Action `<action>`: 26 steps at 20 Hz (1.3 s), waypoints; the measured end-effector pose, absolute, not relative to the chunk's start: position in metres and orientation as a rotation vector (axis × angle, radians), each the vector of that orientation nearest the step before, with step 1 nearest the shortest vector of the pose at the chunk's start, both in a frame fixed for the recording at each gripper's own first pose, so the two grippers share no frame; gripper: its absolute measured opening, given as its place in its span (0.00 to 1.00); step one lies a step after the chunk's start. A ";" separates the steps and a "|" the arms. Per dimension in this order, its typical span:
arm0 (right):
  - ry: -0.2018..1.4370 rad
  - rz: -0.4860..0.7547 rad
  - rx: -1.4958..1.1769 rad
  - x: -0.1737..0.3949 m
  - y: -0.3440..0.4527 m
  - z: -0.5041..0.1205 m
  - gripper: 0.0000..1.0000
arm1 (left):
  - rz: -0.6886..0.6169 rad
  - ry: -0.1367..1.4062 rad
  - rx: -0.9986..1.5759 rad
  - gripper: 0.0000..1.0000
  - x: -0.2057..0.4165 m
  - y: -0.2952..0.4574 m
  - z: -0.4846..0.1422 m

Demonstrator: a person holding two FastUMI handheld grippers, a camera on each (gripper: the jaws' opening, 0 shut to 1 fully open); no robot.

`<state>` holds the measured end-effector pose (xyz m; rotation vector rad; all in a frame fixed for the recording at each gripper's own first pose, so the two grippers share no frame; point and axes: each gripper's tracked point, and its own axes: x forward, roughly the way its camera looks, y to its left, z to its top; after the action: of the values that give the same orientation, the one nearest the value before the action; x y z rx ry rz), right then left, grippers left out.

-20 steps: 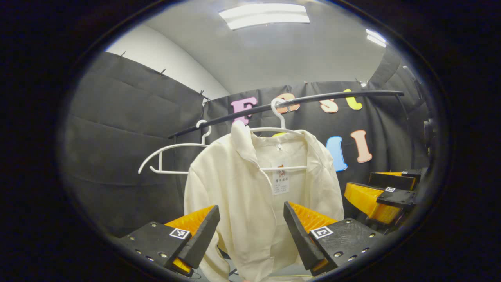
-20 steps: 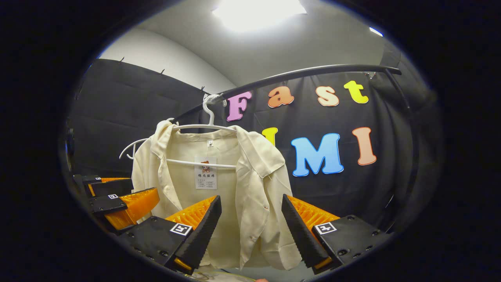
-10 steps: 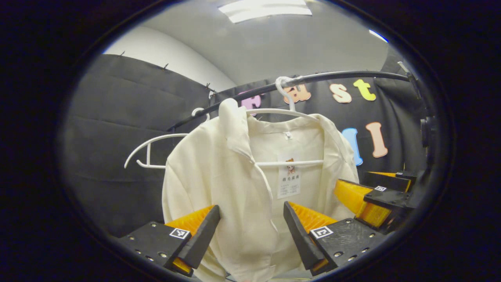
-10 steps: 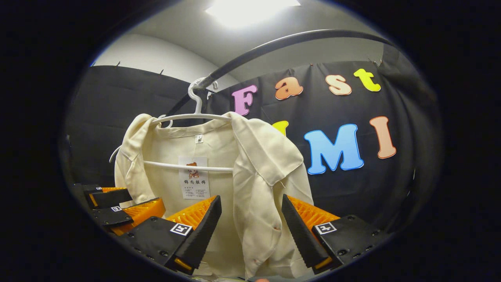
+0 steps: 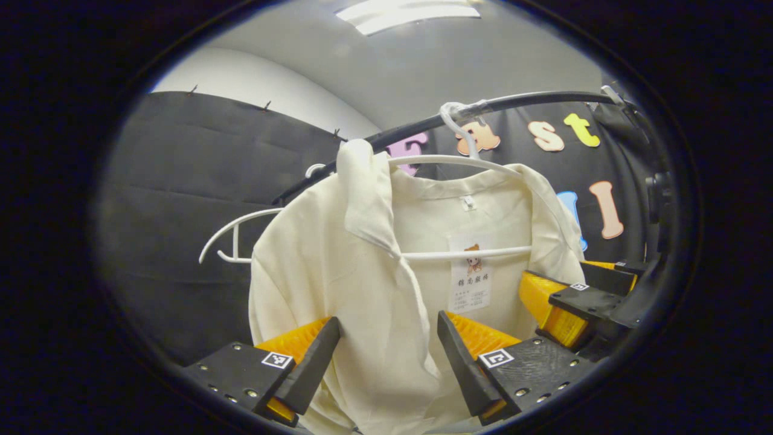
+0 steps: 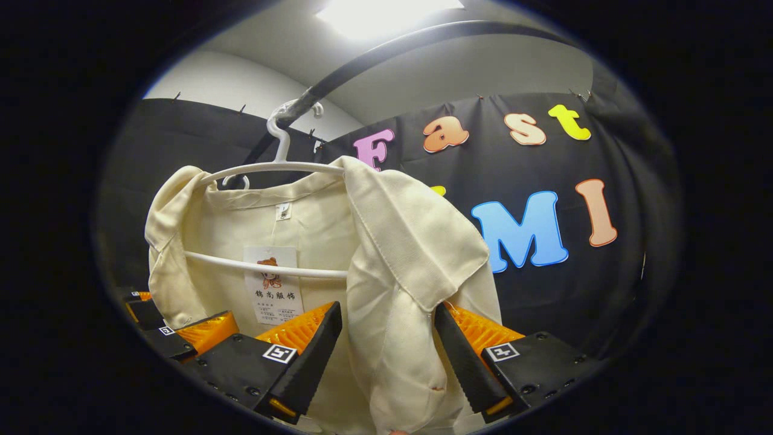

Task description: Grasp the clothes on the hanger with both hands and then place them into the laundry hamper below.

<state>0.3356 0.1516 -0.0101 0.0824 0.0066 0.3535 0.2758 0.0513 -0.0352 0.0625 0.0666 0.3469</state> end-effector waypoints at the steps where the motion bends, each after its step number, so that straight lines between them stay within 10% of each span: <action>1: 0.009 0.349 0.079 0.337 0.152 -0.011 0.98 | 0.357 0.071 0.072 0.95 0.279 0.054 -0.036; 6: 0.022 0.317 0.049 0.349 0.154 -0.015 0.87 | 0.385 0.090 0.099 0.95 0.291 0.060 -0.038; 8: 0.046 0.332 0.049 0.352 0.159 -0.017 0.72 | 0.434 0.076 0.096 0.87 0.290 0.071 -0.035; 9: 0.056 0.315 0.041 0.355 0.156 -0.018 0.70 | 0.448 0.071 0.076 0.65 0.287 0.074 -0.035; 11: 0.053 0.285 0.025 0.361 0.144 -0.016 0.26 | 0.445 0.075 0.051 0.61 0.287 0.073 -0.035; 13: 0.041 0.287 0.004 0.359 0.142 -0.011 0.07 | 0.422 0.073 0.049 0.43 0.286 0.074 -0.034; 18: -0.041 0.191 -0.038 0.351 0.113 0.014 0.01 | 0.425 0.038 0.084 0.01 0.271 0.096 -0.019; 26: -0.218 0.040 -0.075 0.345 0.057 0.071 0.01 | 0.414 -0.060 0.173 0.02 0.231 0.105 0.036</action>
<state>0.3448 0.0575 0.0710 -0.0754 -0.2179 0.0405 0.2312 0.1050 0.0362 0.1734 -0.0596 0.4140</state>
